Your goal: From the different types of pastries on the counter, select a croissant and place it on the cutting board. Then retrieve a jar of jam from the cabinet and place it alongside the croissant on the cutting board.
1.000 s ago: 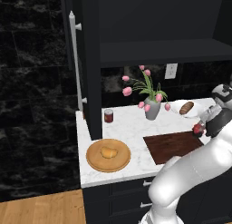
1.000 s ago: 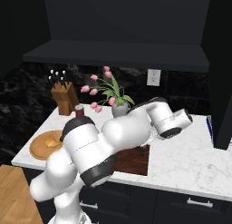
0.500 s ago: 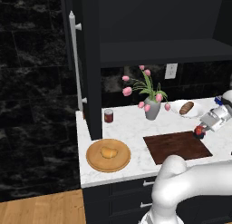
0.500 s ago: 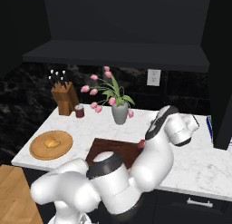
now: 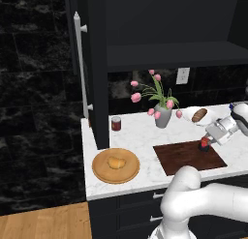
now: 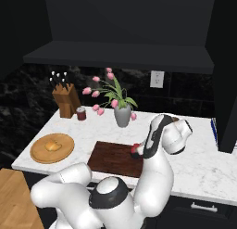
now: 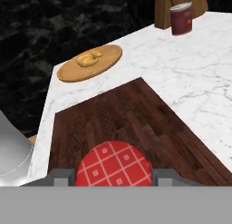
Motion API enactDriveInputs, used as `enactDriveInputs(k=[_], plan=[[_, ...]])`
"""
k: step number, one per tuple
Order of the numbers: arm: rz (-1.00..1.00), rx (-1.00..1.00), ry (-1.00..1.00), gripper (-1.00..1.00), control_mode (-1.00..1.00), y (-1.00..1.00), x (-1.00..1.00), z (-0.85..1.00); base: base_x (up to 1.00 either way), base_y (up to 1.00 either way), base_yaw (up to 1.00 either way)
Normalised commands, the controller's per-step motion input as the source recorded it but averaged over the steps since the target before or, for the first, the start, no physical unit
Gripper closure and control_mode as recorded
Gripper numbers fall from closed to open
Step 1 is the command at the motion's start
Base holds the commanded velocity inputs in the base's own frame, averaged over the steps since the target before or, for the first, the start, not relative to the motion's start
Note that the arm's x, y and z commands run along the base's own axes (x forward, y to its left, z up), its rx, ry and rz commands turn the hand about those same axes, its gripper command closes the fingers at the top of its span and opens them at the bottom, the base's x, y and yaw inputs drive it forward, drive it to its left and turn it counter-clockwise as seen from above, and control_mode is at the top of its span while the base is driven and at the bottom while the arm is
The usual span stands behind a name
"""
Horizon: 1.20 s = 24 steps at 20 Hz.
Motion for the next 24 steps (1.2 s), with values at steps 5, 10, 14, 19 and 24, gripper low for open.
enactDriveInputs(k=[5, 10, 14, 19, 24], plan=[[0.0, 0.0, 0.0, 1.0, -1.0, 0.0, 0.0, 0.0, 0.0, 0.0, 0.0], [0.04, 0.0, -0.04, 1.0, -1.0, -0.06, 0.0, -0.08, 0.0, 0.0, 0.0], [0.13, 0.0, -0.06, 1.0, -1.0, -0.25, 0.0, -0.17, 0.0, 0.0, 0.0], [0.16, 0.0, -0.04, 1.0, -1.0, -0.28, 0.0, -0.12, 0.0, 0.0, 0.0], [0.05, 0.0, 0.0, 1.0, -1.0, -0.03, 0.0, -0.16, 0.0, 0.0, 0.0]])
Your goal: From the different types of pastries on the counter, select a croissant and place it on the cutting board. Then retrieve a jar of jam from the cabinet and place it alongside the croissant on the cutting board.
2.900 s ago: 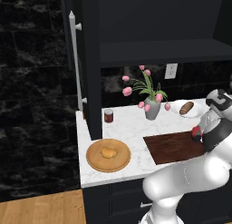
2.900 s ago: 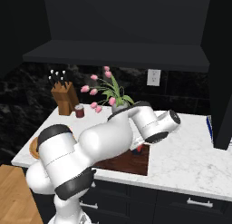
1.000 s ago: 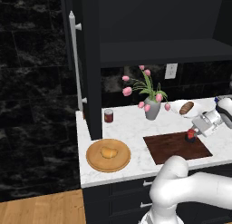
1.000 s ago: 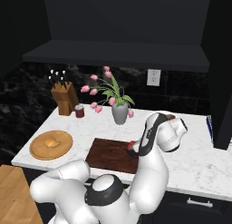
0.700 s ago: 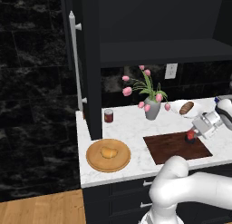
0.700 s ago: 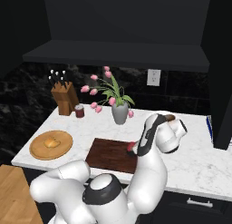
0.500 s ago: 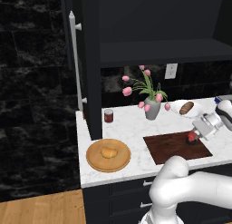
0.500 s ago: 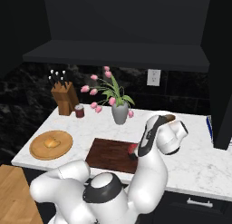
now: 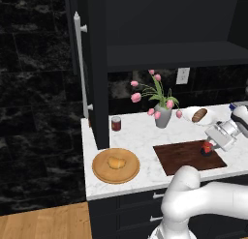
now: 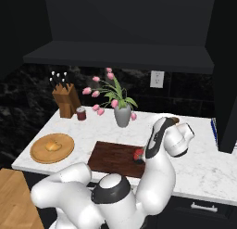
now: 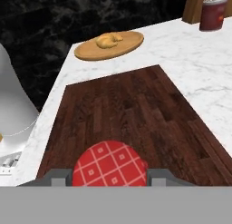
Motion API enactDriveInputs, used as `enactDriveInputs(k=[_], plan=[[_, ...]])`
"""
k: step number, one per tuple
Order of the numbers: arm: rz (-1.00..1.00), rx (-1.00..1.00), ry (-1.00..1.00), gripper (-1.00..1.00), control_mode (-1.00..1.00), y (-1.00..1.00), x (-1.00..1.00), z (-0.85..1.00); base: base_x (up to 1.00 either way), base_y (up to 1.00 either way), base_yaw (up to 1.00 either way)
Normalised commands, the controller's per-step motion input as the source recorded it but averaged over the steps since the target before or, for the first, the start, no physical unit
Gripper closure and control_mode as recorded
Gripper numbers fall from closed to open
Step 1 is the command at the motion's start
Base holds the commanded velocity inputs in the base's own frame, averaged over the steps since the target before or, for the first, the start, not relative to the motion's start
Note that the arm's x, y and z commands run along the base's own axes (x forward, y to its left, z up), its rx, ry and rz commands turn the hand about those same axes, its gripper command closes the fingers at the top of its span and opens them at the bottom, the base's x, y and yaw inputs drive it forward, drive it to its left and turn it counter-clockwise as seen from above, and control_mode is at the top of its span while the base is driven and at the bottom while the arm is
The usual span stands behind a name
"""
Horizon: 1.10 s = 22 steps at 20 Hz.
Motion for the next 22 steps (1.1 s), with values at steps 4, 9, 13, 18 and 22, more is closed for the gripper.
enactDriveInputs(k=[4, 9, 13, 18, 22], plan=[[0.0, 0.0, 0.0, 1.0, -1.0, 0.0, 0.0, -0.26, 0.0, 0.0, 0.0], [0.0, 0.0, 0.0, 1.0, -1.0, 0.0, 0.0, -0.26, 0.0, 0.0, 0.0], [0.0, 0.0, 0.0, -1.0, -1.0, 0.0, 0.0, -0.16, 0.0, 0.0, 0.0], [0.0, 0.0, 0.0, -1.0, -1.0, 0.0, 0.0, 0.0, 0.0, 0.0, 0.0], [0.0, 0.01, 0.0, -1.0, -1.0, 0.0, -0.01, 0.0, 0.0, 0.0, 0.0]])
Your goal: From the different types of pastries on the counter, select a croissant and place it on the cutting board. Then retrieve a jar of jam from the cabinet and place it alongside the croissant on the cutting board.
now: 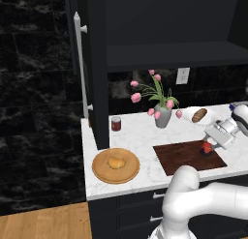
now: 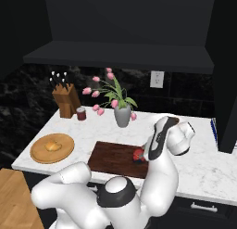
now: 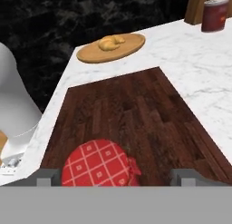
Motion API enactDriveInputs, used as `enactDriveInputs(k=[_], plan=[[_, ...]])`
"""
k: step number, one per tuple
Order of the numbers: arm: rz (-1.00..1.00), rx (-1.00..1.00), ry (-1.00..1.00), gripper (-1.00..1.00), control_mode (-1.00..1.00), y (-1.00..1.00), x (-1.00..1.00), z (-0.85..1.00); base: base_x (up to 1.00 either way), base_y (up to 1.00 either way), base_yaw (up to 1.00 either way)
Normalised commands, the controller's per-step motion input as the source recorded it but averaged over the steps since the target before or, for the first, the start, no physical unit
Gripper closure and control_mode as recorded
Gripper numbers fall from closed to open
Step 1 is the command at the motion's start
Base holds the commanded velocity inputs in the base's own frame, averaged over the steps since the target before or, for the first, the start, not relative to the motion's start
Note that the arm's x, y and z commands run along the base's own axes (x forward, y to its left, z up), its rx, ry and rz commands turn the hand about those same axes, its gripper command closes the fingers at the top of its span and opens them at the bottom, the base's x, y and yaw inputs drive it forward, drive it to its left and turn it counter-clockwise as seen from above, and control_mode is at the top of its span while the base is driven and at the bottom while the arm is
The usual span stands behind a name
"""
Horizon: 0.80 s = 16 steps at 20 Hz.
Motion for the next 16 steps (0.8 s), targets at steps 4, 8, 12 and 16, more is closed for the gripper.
enactDriveInputs(k=[4, 8, 12, 16], plan=[[0.02, 0.07, 0.03, -1.0, -1.0, 0.0, -0.01, 0.38, 0.0, 0.0, 0.0], [0.11, 0.09, 0.01, -1.0, -1.0, 0.0, 0.0, 0.67, 0.0, 0.0, 0.0], [0.16, 0.05, -0.01, -1.0, -1.0, 0.29, 0.0, 0.19, 0.0, 0.0, 0.0], [0.19, 0.0, -0.16, -1.0, -1.0, 0.85, 0.0, 0.0, 0.0, 0.0, 0.0]])
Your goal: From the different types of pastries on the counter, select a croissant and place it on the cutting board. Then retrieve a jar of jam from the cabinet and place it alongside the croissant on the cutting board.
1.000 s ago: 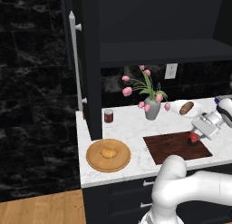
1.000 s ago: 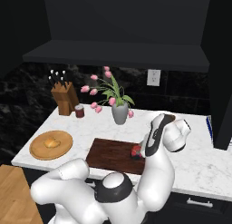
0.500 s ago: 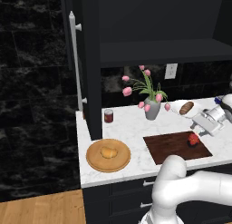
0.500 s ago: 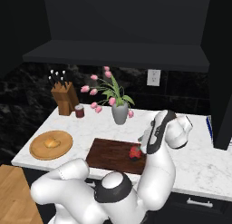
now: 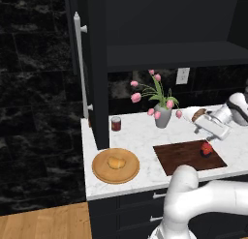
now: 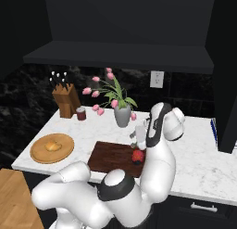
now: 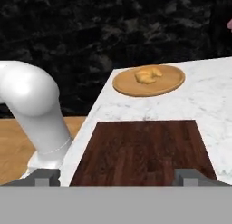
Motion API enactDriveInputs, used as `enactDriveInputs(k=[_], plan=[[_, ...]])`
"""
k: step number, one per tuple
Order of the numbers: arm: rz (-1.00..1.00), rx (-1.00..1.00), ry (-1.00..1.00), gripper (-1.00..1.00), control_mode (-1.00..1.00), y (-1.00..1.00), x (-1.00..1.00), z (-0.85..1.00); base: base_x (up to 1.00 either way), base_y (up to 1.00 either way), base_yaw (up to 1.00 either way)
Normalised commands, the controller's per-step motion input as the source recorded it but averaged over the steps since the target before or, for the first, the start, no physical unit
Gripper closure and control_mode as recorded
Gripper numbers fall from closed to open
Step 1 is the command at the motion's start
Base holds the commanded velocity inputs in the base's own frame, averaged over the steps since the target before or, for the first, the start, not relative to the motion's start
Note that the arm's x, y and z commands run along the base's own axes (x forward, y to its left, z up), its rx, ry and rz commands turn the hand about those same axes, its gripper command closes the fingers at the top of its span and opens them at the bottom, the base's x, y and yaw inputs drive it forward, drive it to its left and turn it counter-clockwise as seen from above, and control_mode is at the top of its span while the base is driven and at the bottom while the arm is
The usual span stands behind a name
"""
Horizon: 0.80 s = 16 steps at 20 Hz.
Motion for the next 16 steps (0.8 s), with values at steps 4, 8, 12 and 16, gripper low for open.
enactDriveInputs(k=[4, 8, 12, 16], plan=[[0.0, -0.07, -0.18, -1.0, -1.0, 0.79, 0.0, 0.2, 0.0, 0.0, 0.0], [-0.34, -0.2, -0.18, -1.0, -1.0, 0.87, 0.05, 0.33, 0.0, 0.0, 0.0], [-0.44, -0.3, -0.03, -1.0, -1.0, 0.94, 0.01, 0.05, 0.0, 0.0, 0.0], [-0.41, -0.27, 0.0, -1.0, -1.0, 0.82, 0.0, 0.0, 0.0, 0.0, 0.0]])
